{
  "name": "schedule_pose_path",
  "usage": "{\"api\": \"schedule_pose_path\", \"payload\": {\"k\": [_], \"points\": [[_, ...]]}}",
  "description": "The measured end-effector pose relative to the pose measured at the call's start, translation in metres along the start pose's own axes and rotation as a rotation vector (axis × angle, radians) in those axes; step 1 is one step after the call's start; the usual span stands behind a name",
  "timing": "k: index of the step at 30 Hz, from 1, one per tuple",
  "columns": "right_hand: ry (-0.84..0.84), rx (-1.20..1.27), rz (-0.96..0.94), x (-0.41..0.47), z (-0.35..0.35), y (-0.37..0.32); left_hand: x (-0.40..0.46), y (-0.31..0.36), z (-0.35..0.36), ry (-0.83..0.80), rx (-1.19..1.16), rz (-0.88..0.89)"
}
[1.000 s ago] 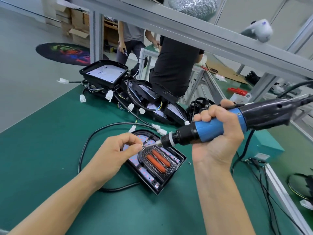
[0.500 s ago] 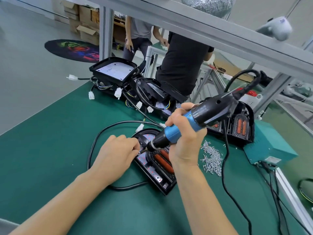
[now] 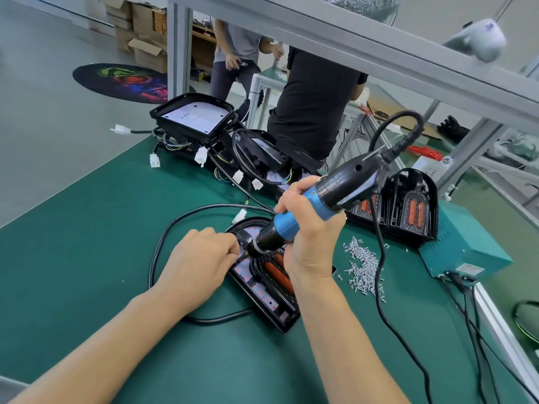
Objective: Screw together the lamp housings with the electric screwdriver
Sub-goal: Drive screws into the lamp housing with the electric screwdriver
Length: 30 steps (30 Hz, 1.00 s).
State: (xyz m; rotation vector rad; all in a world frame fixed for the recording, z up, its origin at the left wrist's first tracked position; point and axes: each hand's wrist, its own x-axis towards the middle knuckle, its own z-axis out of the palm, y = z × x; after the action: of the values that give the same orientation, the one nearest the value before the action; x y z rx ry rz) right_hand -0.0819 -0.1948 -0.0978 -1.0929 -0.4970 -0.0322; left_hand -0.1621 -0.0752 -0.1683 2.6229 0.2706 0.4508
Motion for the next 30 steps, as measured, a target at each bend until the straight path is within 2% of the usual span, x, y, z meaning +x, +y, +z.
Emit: {"api": "schedule_pose_path", "payload": {"k": [6,9,15,19,23,27,30], "points": [[-0.040,0.026,-0.002,-0.002,0.002,-0.003,0.001,0.004,-0.001,0.018,0.075,0.037],[0.004,0.073,0.000,-0.004,0.002,-0.008,0.002,0.009,-0.005,0.008,0.126,0.041],[0.111,0.123,-0.060,-0.001,-0.018,-0.026,0.006,0.023,-0.009,0.047,0.084,0.046],[0.190,0.130,-0.141,0.002,-0.043,-0.044,0.021,0.055,-0.009,0.101,0.024,0.140],[0.277,0.097,-0.224,0.010,-0.074,-0.063,0.049,0.096,0.005,0.102,0.102,0.302],[0.384,0.029,-0.263,0.017,-0.107,-0.073,0.082,0.132,0.040,-0.015,0.318,0.365],[0.444,-0.006,-0.280,0.018,-0.128,-0.074,0.099,0.149,0.067,-0.155,0.344,0.323]]}}
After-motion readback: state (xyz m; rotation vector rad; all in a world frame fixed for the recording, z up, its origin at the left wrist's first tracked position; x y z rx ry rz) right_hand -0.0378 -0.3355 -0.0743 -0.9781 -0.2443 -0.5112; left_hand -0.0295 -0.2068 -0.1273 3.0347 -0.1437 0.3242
